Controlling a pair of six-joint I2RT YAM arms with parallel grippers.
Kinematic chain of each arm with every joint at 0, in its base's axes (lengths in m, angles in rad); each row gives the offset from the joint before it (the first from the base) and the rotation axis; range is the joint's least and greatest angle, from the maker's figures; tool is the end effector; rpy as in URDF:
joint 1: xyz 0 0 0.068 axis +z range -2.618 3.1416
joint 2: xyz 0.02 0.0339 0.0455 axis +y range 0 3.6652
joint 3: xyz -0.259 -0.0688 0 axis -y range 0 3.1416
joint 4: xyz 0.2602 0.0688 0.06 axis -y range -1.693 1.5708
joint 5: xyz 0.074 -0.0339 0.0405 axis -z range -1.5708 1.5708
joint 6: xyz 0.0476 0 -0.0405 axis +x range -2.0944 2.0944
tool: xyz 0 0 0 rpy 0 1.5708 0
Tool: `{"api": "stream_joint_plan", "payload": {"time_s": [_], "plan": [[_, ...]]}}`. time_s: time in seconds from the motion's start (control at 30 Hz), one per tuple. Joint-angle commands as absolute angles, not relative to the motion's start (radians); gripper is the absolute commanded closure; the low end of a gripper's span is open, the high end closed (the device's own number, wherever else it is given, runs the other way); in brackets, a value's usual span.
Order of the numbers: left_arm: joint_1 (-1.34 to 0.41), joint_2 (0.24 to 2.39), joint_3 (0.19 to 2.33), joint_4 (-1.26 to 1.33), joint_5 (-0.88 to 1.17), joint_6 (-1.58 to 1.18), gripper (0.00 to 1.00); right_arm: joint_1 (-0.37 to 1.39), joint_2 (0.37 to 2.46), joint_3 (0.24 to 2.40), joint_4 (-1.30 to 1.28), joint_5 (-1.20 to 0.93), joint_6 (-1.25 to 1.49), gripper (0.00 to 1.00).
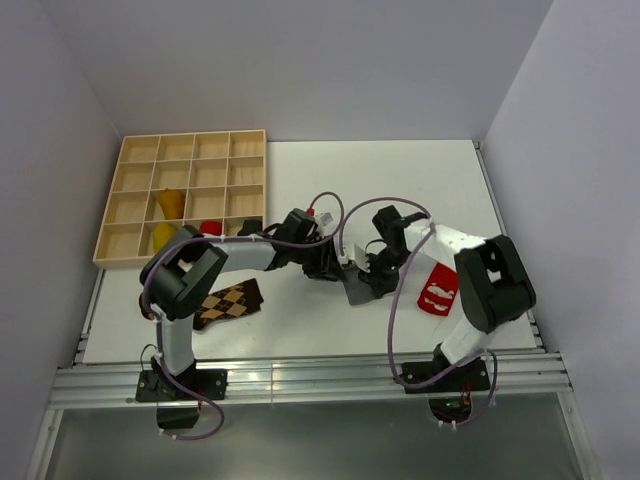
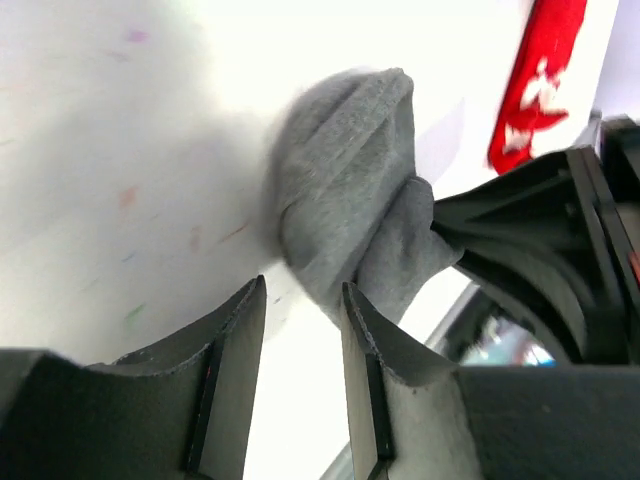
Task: Roll the socks
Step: Roll the sock at the center of the board.
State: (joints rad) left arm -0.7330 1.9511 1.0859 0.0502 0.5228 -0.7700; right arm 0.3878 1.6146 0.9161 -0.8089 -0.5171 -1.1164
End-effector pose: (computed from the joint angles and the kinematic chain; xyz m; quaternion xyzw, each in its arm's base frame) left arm 0.2885 -0.2917 0.1110 0.0787 0.8995 -0.4189 0.0964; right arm 0.2471 0.1263 0.1357 -0.6661 0.7001 0.2279 0.1197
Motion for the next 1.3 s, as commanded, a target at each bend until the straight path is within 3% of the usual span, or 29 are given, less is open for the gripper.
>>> {"api": "stream_joint_plan", "payload": {"time_s": [0.0,0.17,0.4,0.9,1.27], "plan": [[-0.729,1.801,0.981,0.27,0.324,-0.776,0.59,0.353,1.722,0.997,-0.988,-0.557,-1.117,0.77],[-0.764,1.663,0.81,0.432,0.138,-0.666,0.56,0.322,1.854,1.149,-1.113,-0.594,-1.074,0.77],[-1.007,1.653,0.831,0.471,-0.092,-0.39,0.5,0.307,2.009,1.291,-1.229,-0.649,-1.019,0.77],[-1.131,1.836,0.951,0.403,-0.212,-0.207,0.48,0.272,2.083,1.33,-1.238,-0.644,-0.977,0.77],[-1.106,1.827,0.923,0.391,-0.06,-0.21,0.52,0.23,2.112,1.356,-1.229,-0.617,-0.962,0.77]]}}
